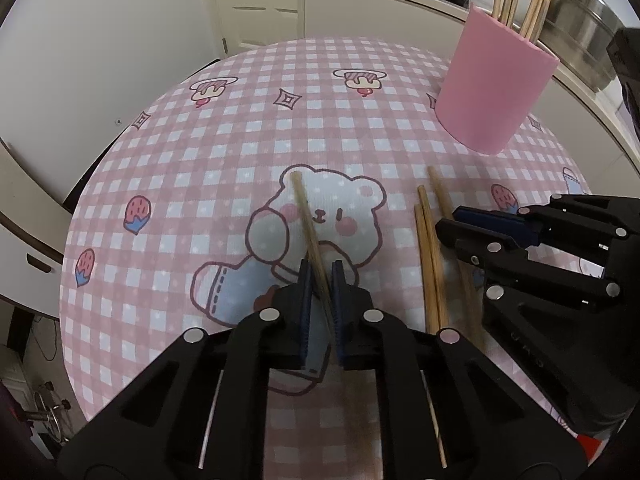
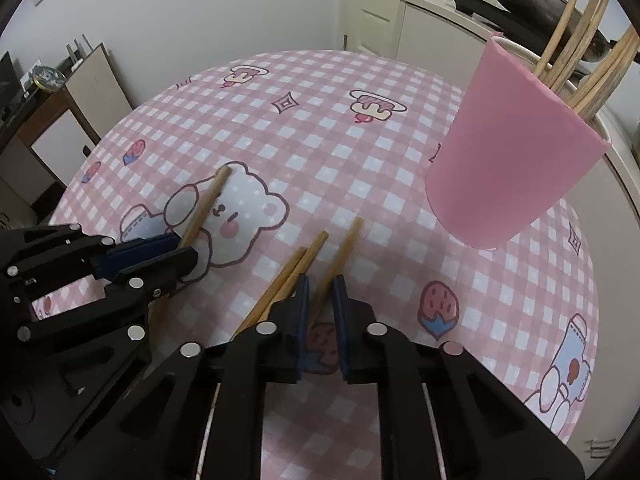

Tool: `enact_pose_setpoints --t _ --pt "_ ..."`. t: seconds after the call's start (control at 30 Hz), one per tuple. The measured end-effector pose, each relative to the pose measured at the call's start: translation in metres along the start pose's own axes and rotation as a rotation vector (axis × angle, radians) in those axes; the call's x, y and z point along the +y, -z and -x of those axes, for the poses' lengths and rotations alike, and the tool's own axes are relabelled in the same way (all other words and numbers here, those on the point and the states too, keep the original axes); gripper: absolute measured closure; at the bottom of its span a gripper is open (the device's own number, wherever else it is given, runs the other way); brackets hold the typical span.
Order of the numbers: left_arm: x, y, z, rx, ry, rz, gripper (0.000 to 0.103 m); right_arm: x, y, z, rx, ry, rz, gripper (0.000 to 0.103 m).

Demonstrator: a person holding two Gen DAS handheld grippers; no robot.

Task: Organize utensils
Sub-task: 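Lower both grippers to the loose chopsticks and close each on one, then carry the chopsticks into the pink cup with the left gripper while the right gripper does too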

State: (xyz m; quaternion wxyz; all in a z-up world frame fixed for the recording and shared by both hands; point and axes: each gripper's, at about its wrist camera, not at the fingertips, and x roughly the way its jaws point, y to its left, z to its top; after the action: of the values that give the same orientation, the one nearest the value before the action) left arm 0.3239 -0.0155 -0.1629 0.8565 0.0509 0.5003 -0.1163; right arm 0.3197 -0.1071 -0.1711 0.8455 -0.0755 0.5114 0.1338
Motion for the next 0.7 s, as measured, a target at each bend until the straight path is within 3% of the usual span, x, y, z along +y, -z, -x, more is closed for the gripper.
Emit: enact_pose_setpoints --t 0.3,0.7 --pt "0.003 -0.002 0.027 -0.032 0.053 0.026 0.097 -0.007 -0.002 0.035 -0.070 -0.055 -0.027 0.099" --pt "-0.016 -0.017 0.121 -0.214 0.089 -0.008 0.097 -0.015 -0.008 0.132 -0.272 -0.074 -0.007 0.099"
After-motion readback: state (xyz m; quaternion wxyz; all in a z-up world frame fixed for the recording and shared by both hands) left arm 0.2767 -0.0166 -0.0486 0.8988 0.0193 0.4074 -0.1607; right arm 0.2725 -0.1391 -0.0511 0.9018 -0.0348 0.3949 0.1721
